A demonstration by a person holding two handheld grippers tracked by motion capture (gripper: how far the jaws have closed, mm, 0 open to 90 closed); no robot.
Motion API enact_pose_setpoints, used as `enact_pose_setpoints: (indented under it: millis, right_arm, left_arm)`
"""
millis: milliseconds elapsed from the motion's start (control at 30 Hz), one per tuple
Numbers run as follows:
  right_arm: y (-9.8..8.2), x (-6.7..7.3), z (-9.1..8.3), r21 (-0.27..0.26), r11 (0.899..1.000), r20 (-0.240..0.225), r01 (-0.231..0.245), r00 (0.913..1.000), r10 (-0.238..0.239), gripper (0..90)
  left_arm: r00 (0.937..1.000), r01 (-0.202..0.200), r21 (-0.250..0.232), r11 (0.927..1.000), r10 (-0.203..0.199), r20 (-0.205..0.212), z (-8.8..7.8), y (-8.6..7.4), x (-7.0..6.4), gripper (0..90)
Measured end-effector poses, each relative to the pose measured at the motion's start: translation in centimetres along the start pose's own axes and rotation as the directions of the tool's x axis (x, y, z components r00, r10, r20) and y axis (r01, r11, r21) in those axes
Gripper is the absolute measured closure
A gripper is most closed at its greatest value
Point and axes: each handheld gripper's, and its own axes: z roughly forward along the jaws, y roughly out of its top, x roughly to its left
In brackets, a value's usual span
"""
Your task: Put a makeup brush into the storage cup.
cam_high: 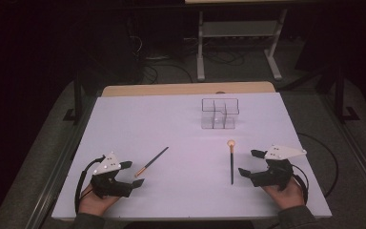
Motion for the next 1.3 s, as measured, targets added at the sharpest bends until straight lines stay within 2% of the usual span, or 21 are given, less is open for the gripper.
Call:
enact_pose_setpoints:
  millis: [533, 1033, 1133, 1300]
  right_arm:
    - [-0.12, -0.01, 0.08, 0.01, 1.0, 0.001, -0.008, 1.0, 0.008, 15.3]
    - [-0.08, 0.08, -0.47, -0.004, 1.0, 0.012, -0.006, 0.9999, 0.006, 15.9]
    - [-0.14, 0.14, -0.53, 0.003, 1.0, 0.014, -0.01, 0.9999, 0.01, 16.0]
    - [-0.2, 0.18, -0.54, 0.0, 1.0, 0.014, -0.017, 0.9998, 0.017, 15.9]
  left_arm:
    - [1.0, 0.005, 0.006, 1.0, -0.005, -0.003, 0.14, 0.04, 0.3, 21.2]
    - [0.9998, 0.0, 0.018, 0.9998, 0.0, -0.022, 0.17, 0.19, 0.33, 23.8]
    - [0.9997, 0.01, 0.025, 0.9996, -0.009, -0.023, 0.18, 0.33, 0.45, 24.4]
    - [0.9992, 0.04, 0.025, 0.9989, -0.04, 0.004, 0.33, 0.76, 0.91, 25.7]
